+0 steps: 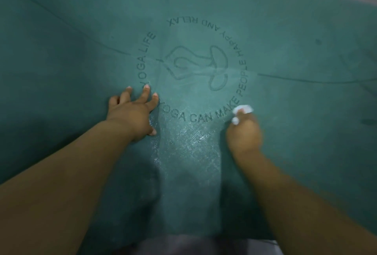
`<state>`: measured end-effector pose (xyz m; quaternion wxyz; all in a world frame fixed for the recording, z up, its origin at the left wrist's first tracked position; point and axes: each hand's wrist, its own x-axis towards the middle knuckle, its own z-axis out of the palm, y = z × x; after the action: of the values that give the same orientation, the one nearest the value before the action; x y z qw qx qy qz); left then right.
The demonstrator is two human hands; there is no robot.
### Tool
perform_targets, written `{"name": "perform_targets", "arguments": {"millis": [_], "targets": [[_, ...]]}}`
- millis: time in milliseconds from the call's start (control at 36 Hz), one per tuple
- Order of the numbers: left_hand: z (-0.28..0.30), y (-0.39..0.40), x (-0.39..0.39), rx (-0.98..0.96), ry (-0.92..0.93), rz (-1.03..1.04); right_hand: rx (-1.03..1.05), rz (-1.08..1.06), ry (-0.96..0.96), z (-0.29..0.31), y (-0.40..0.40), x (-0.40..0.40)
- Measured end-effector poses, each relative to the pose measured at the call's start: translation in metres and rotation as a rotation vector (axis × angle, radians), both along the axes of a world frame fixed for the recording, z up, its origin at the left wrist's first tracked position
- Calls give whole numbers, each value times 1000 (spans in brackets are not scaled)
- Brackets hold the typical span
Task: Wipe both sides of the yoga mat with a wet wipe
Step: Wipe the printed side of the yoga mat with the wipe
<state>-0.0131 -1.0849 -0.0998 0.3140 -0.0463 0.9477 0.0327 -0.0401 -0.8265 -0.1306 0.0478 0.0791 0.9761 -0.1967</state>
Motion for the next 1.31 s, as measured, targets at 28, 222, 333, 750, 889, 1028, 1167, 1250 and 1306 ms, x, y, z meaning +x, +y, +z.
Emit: {"name": "perform_targets", "arguments": {"millis": [28, 222, 333, 750, 889, 1028, 1167, 1250, 1306], "targets": [[0, 0, 0, -2, 1, 0, 27, 124, -41, -2, -18, 18], [2, 2, 1, -25, 8, -2, -38, 1193, -75, 8, -58, 99], [1, 4, 3, -34, 16, -3, 8, 859, 55, 10, -10, 53], [3, 9, 12, -52, 25, -28, -25, 807, -103, 22, -53, 111], [2, 15, 29, -61, 28, -67, 88, 1094, -84, 24, -8, 104], [7, 22, 48, -99, -9, -154, 118, 261, -120, 29, 52, 66], [17, 27, 68, -145, -84, -240, -6, -114, -132, 18, 27, 91], [22, 30, 80, -173, -132, -281, -51, 40, -169, 16, -25, 130], [26, 31, 86, -188, -158, -302, -92, 322, -185, 17, -57, 161]]}}
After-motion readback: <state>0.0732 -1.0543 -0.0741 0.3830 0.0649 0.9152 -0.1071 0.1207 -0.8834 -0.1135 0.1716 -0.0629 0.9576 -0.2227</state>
